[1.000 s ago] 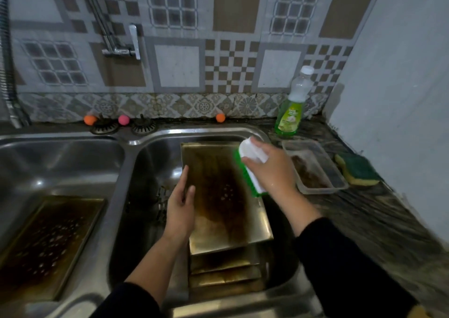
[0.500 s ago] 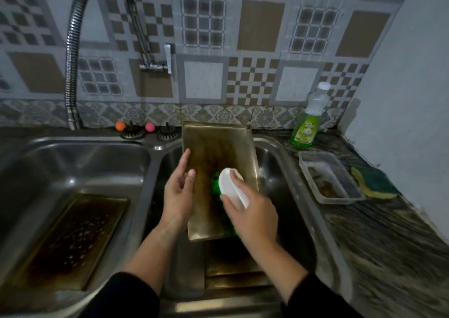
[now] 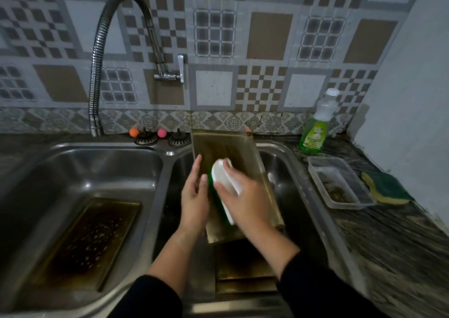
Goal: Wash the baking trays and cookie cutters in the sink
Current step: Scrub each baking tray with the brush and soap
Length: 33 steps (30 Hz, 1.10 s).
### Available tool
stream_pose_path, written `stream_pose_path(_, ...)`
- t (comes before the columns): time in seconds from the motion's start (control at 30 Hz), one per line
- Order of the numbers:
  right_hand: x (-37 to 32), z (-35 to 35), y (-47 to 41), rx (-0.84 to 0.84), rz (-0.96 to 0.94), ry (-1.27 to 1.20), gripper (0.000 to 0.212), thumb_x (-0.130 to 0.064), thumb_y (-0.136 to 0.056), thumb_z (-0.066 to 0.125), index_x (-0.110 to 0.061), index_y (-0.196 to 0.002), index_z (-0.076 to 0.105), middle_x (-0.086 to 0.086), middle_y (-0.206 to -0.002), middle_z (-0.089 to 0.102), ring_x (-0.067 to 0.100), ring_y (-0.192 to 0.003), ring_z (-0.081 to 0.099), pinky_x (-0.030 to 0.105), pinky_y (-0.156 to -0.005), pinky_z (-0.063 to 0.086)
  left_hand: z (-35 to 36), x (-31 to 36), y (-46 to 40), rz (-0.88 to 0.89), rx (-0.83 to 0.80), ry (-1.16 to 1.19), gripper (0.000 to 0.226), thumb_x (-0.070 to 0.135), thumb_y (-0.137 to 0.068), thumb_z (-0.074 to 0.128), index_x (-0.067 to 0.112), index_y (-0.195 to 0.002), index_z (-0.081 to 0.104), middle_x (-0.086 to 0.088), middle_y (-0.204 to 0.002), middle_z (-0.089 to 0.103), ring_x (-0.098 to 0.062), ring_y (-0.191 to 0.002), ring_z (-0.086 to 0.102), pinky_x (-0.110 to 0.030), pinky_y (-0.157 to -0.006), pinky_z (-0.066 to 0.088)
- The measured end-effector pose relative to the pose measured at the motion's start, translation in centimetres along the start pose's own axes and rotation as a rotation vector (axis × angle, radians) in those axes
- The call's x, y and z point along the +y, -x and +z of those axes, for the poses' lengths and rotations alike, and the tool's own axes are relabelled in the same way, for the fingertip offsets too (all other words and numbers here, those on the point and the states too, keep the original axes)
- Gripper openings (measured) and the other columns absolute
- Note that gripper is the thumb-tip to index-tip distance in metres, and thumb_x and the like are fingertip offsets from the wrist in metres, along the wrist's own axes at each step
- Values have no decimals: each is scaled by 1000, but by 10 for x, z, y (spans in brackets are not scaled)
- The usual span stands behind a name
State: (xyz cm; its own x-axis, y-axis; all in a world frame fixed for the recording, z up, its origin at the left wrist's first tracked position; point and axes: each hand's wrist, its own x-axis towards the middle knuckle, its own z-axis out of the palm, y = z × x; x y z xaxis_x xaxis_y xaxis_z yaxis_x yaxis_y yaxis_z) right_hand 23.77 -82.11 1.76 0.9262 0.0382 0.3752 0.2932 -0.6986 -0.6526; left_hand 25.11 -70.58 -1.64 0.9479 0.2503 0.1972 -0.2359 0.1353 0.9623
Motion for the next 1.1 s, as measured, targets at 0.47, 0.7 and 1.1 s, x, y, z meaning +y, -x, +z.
stream_pose_path(0.47,-17,6,-10,141,114,-52,57,-53,-99,23,-21,-83,67,-2,-65,64,5,-61,61,19,-54,47,2,2,3,-13,24,33,55,3,-101,37,43,-138,36,11,-150,38,0,-133,39,-21,-109,36)
stream_pose_path(0.7,-5,-6,-35,68,224,-122,64,-58,-96,18,-20,-99,70,-5,-67,61,1,-61,56,17,-51,39,1,15,-1,39,69,6,52,7,-102,38,38,-144,35,20,-146,38,4,-134,35,-25,-111,32)
stream_pose_path(1.1,7,-39,-72,246,365,-153,59,-58,-98,18,-26,-128,58,8,-109,65,21,-87,56,24,-59,37,28,17,23,8,-89,-431,51,16,-101,43,47,-141,37,31,-91,60,16,-70,55,-9,-62,46)
